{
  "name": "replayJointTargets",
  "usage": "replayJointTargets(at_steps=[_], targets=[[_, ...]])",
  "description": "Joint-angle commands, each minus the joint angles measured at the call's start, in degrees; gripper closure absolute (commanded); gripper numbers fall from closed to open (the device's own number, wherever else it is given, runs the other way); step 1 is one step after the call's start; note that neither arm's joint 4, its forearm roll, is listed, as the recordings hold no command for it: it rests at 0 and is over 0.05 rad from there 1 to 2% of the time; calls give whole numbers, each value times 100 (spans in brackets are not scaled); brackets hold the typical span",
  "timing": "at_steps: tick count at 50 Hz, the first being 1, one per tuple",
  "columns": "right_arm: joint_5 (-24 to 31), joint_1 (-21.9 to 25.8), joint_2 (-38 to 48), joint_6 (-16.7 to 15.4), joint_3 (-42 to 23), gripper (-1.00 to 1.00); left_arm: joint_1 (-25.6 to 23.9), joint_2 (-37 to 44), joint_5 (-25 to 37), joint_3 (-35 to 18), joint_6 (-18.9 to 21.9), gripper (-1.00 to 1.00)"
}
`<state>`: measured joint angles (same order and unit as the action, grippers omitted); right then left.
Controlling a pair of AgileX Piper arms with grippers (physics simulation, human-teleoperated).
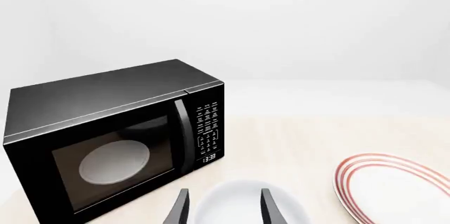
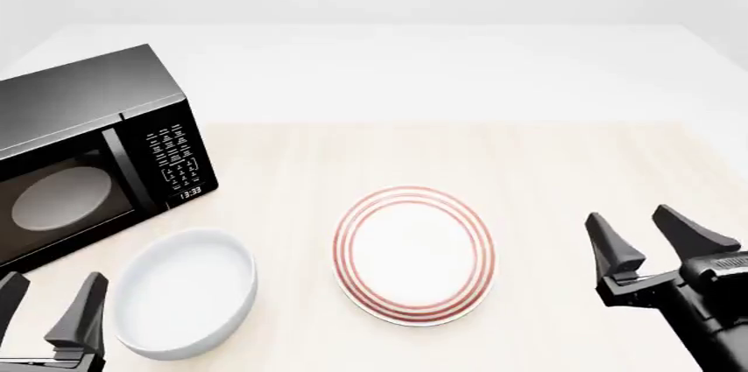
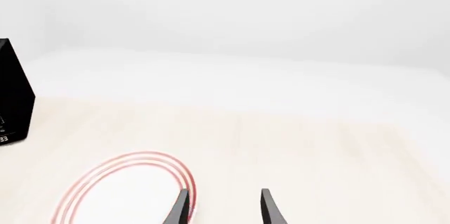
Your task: Put the white bowl to the right of the plate.
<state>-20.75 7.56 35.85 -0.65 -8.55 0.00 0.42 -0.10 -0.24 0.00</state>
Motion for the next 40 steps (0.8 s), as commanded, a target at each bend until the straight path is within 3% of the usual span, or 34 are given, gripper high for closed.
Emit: replayJointTargets(at_steps=[1, 6, 9, 12, 13, 18, 33, 40], targets=[[-487, 432, 1574, -81, -739, -100, 0, 0, 0, 0, 0, -100], [-323, 753, 1996, -62, -1216, -100, 0, 0, 0, 0, 0, -100], [-119, 825, 2483, -317, -1706, -100, 0, 0, 0, 0, 0, -100], [-87, 1071, 2543, -265, -1912, -100, 0, 0, 0, 0, 0, -100], [14, 1038, 2793, -398, -2090, -100, 0, 0, 0, 0, 0, -100], [55, 1478, 3050, -315, -2467, -100, 0, 0, 0, 0, 0, -100], [476, 1994, 4190, -356, -3612, -100, 0, 0, 0, 0, 0, -100], [768, 2321, 4640, -120, -4098, -100, 0, 0, 0, 0, 0, -100]])
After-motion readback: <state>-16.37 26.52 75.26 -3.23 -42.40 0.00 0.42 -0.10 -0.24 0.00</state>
